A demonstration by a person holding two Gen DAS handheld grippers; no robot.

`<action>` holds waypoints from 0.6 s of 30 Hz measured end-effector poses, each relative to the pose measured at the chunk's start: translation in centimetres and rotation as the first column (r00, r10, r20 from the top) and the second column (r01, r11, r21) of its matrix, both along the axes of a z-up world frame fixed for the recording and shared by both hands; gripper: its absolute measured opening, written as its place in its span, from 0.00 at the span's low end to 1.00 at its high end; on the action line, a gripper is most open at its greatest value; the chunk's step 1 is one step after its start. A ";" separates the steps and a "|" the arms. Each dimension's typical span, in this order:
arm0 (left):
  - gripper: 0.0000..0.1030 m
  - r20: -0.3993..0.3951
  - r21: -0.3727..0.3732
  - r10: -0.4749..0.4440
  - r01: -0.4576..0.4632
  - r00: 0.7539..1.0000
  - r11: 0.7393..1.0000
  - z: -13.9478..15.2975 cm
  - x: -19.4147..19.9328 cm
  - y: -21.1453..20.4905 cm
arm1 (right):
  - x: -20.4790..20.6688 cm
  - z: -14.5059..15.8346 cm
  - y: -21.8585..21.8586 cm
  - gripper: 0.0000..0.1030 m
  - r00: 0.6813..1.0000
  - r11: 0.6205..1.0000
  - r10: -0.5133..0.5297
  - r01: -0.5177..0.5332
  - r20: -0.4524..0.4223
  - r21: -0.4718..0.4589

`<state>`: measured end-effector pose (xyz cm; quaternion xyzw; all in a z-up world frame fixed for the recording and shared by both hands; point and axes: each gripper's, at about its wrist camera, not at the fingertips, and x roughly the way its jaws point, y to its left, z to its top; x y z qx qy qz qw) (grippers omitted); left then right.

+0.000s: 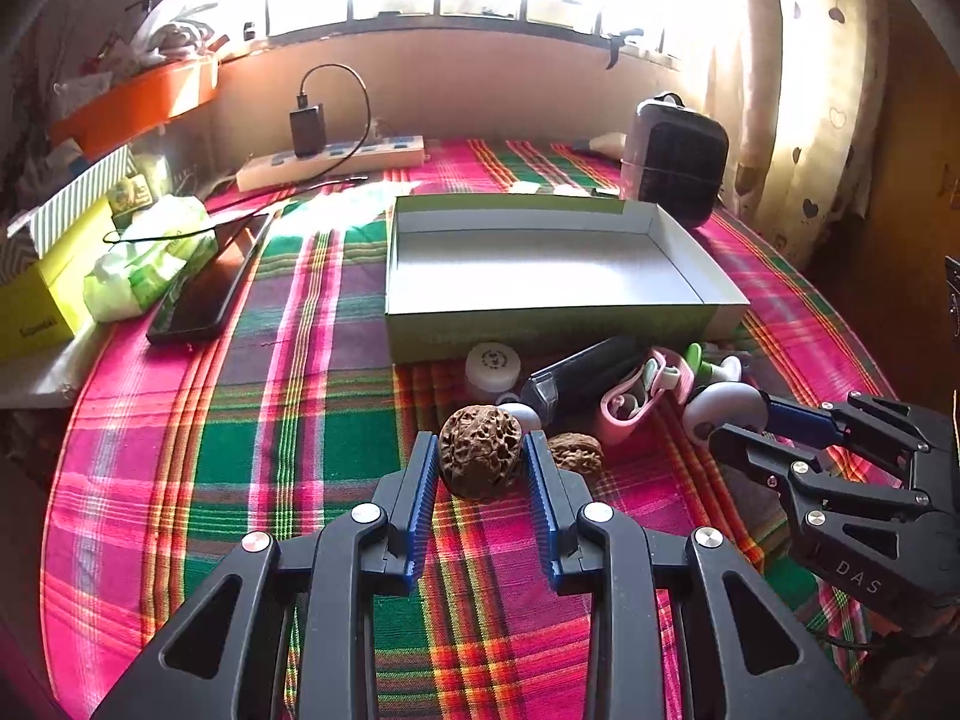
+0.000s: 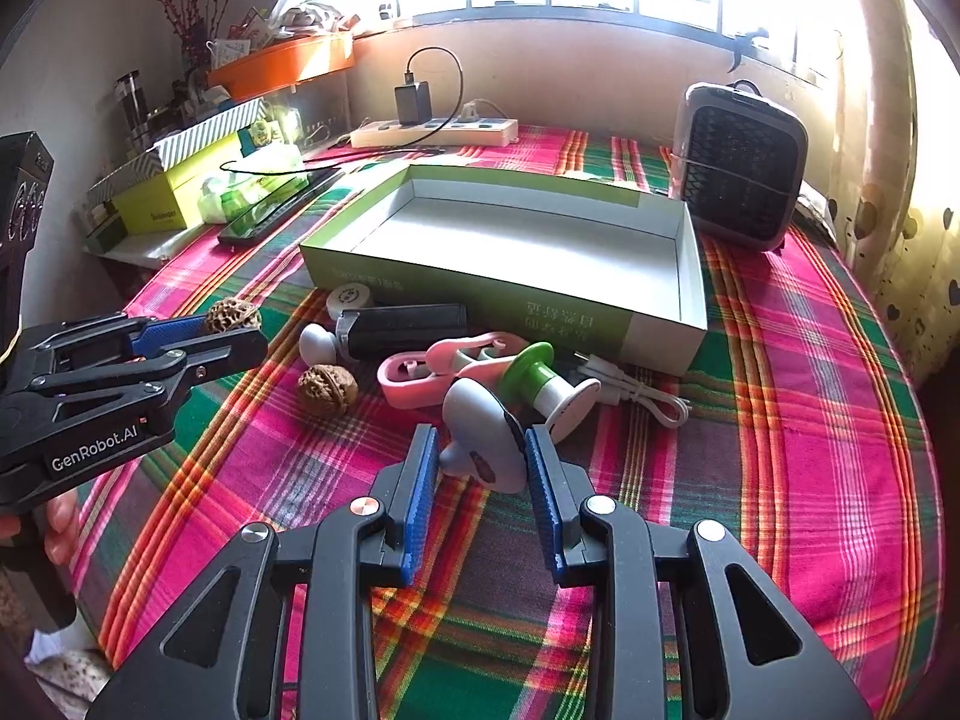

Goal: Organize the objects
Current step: 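Lift the walnut with the left gripper while the right gripper grasps the black disc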

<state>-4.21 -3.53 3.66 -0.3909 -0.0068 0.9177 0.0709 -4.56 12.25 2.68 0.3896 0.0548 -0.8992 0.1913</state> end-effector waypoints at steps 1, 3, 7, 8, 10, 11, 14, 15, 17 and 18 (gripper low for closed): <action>0.26 -0.003 0.000 -0.003 0.003 1.000 1.000 0.2 -0.1 0.1 | 0.0 0.0 0.0 0.31 1.000 1.000 -0.001 0.001 -0.002 0.000; 0.26 -0.011 -0.004 -0.005 0.005 1.000 1.000 0.5 -0.3 0.2 | -0.1 0.2 0.0 0.31 1.000 1.000 -0.004 0.004 -0.008 -0.004; 0.26 -0.020 -0.011 -0.011 0.011 1.000 1.000 0.9 -0.8 0.6 | -0.4 0.6 0.1 0.31 1.000 1.000 -0.012 0.012 -0.020 -0.008; 0.26 -0.022 -0.014 -0.014 0.014 1.000 1.000 1.0 -1.0 0.7 | -0.5 0.7 0.1 0.30 1.000 1.000 -0.013 0.013 -0.022 -0.008; 0.26 -0.025 -0.019 -0.017 0.017 1.000 1.000 1.2 -1.5 0.9 | -0.7 0.9 0.1 0.30 0.999 1.000 -0.015 0.015 -0.028 -0.006; 0.26 -0.028 -0.020 -0.020 0.019 0.999 1.000 1.3 -1.7 1.0 | -0.9 1.0 0.2 0.30 0.999 1.000 -0.017 0.017 -0.032 -0.007; 0.26 -0.036 -0.019 -0.026 0.025 0.999 0.999 1.5 -2.4 1.1 | -1.5 1.4 0.3 0.19 0.999 1.000 -0.022 0.022 -0.041 -0.011; 0.26 -0.036 -0.016 -0.026 0.026 0.999 1.000 1.5 -2.6 1.1 | -1.8 1.6 0.3 0.19 0.999 1.000 -0.024 0.024 -0.042 -0.013; 0.26 -0.036 -0.013 -0.027 0.027 0.999 1.000 1.6 -3.1 1.2 | -2.3 1.8 0.3 0.19 0.999 1.000 -0.028 0.027 -0.046 -0.009; 0.26 -0.035 -0.012 -0.025 0.025 0.999 1.000 1.6 -3.4 1.3 | -2.5 1.8 0.3 0.19 0.998 1.000 -0.030 0.029 -0.047 -0.006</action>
